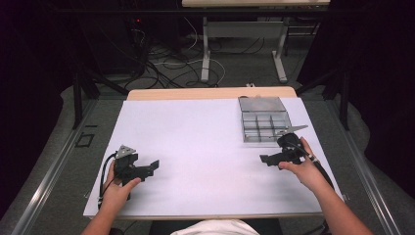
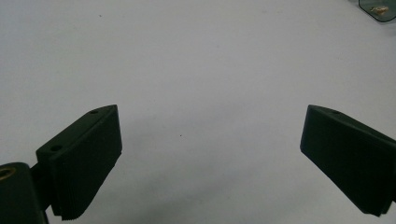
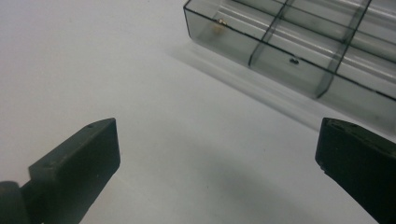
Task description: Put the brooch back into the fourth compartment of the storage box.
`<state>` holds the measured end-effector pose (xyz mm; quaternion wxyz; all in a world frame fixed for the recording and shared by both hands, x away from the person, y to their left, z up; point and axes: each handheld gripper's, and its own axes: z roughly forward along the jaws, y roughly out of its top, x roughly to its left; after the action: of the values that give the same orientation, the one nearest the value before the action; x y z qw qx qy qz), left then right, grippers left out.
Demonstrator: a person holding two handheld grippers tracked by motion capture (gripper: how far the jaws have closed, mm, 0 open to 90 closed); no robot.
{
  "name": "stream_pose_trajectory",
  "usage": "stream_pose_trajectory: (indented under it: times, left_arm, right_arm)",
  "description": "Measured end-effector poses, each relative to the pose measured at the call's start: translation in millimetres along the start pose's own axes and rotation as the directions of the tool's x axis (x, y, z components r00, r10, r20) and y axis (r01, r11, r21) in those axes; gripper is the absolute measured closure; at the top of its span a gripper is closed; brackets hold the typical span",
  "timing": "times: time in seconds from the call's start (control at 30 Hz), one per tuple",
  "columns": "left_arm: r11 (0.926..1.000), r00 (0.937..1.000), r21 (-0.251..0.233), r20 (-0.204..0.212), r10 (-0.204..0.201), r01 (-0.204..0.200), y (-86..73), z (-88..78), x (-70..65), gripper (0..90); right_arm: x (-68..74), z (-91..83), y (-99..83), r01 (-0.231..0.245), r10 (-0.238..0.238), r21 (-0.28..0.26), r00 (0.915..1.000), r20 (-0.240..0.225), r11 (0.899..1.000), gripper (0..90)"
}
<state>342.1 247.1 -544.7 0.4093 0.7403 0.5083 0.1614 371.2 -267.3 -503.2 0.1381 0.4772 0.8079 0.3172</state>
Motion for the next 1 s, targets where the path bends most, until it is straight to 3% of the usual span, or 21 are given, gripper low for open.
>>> stream_pose_trajectory:
  times: [0.23, 0.57, 0.83, 1.0]
  left_arm:
    - [1.0, 1.0, 0.004, 0.0, 0.003, -0.003, 0.2, 0.2, -0.6, 5.4]
    - [1.0, 1.0, 0.006, 0.0, 0.0, 0.0, 0.1, 0.3, -1.3, 5.5]
    - [1.0, 1.0, 0.005, -0.001, 0.005, -0.005, 0.1, 0.3, -0.7, 5.5]
    - [0.9999, 1.0, -0.014, -0.007, 0.002, -0.002, -0.4, 0.6, -1.0, 5.4]
  right_arm:
    - [-9.7, -5.9, -21.9, -0.006, 0.007, -0.032, 0.9999, 0.011, 0.999, 0.0]
    - [-20.1, -6.8, -47.7, -0.056, 0.059, -0.073, 0.9974, 0.042, 0.996, 0.0]
    - [-30.6, -5.0, -59.4, -0.124, 0.133, -0.108, 0.988, 0.08, 0.986, 0.0]
    - [-38.1, -3.9, -65.6, -0.19, 0.202, -0.123, 0.9753, 0.09, 0.974, 0.0]
